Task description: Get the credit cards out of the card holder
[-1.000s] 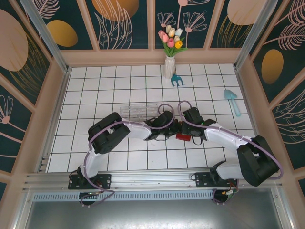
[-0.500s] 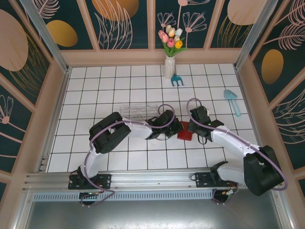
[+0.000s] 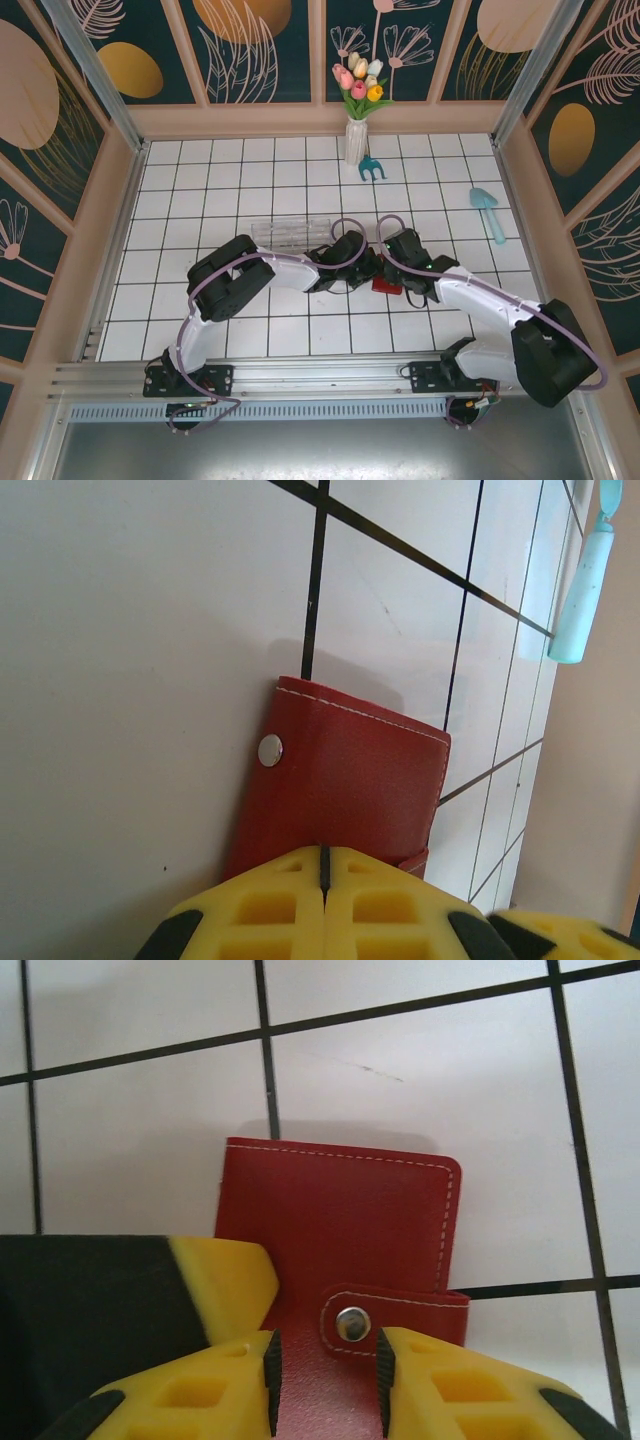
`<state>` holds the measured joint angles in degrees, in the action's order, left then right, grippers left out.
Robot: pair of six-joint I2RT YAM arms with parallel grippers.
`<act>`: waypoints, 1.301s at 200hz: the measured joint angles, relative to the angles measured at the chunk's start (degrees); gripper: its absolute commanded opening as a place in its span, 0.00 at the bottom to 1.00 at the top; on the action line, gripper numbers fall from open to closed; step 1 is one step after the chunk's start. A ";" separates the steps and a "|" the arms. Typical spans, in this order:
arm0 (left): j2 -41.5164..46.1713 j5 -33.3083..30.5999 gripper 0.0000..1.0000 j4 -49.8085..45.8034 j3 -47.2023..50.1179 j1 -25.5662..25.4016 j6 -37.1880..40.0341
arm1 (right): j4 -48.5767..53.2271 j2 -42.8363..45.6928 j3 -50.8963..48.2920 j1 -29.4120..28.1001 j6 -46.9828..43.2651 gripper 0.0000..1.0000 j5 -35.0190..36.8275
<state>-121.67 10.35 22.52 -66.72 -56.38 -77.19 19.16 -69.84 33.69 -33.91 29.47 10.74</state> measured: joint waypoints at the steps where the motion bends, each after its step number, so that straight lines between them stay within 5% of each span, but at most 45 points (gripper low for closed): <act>1: 0.00 0.02 0.00 0.00 0.00 0.02 0.00 | 0.02 -0.07 0.00 0.00 0.00 0.34 0.07; 64: 0.00 3.21 0.00 3.67 1.66 1.01 0.90 | 0.85 -1.05 0.02 -2.54 0.00 0.35 3.19; 146: 0.44 4.92 0.19 -0.98 -0.87 2.27 7.78 | 1.40 -0.35 0.02 -3.32 0.04 0.39 5.81; 260: -3.91 9.55 0.16 -7.15 -13.81 4.66 14.03 | 0.28 -0.09 0.44 -3.69 -0.24 0.41 5.70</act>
<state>-125.58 19.90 15.38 -80.53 -51.72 -63.16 19.44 -69.93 34.13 -37.60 29.23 16.45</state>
